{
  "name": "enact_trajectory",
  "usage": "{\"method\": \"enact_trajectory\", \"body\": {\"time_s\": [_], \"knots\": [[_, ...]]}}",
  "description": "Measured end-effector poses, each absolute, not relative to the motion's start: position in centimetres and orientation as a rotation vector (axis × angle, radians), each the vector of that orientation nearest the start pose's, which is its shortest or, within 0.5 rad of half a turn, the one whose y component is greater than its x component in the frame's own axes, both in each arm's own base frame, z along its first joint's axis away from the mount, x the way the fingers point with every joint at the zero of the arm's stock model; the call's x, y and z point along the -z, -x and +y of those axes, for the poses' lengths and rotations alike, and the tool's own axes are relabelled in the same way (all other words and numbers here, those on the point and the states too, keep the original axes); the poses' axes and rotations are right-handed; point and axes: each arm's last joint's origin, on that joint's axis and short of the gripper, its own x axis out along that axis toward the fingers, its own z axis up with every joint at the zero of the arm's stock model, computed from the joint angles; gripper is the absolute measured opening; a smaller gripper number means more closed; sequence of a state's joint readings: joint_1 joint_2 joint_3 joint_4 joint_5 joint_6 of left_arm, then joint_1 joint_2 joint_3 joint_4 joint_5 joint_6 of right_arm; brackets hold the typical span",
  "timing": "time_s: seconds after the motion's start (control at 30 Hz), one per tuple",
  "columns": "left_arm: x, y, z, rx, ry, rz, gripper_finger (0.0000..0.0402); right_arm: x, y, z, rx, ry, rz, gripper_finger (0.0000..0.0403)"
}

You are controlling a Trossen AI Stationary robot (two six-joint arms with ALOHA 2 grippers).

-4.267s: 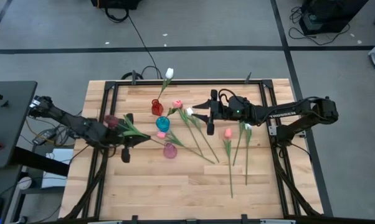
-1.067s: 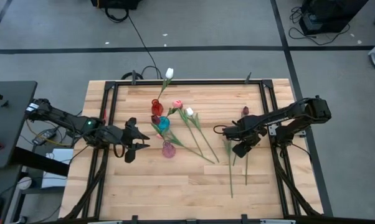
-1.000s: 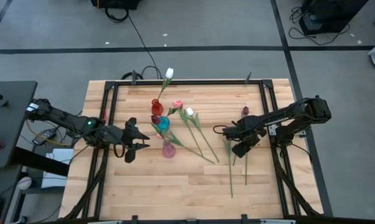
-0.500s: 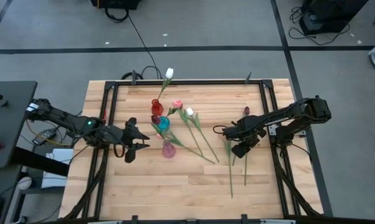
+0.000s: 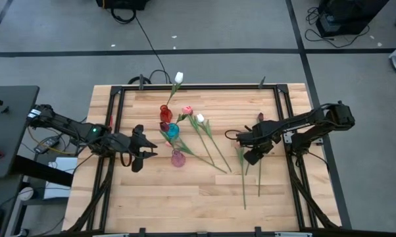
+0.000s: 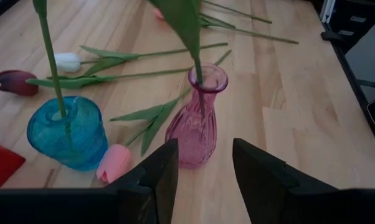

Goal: Sort flowers into vase by color
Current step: Put the right white flower into the red vase

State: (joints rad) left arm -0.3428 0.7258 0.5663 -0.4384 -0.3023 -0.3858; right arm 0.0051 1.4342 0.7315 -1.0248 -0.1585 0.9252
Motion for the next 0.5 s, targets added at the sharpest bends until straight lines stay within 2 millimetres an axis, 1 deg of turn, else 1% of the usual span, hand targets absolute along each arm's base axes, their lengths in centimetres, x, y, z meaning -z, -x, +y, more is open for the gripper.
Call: {"method": "enact_trajectory", "body": {"time_s": [0.13,0.33,0.5], "knots": [[-24.5,-14.7,-4.3,-0.075,0.196,0.57,0.0156,-15.3,-19.4,0.5,0.729,-0.84,1.639,0.0129],[-24.5,-14.7,-4.3,-0.075,0.196,0.569,0.0156,-14.2,-18.3,0.9,0.812,-0.876,1.659,0.013],[-24.5,-14.7,-4.3,-0.073,0.187,0.569,0.0156,-13.5,-18.7,1.5,0.761,-0.927,1.61,0.013]]}}
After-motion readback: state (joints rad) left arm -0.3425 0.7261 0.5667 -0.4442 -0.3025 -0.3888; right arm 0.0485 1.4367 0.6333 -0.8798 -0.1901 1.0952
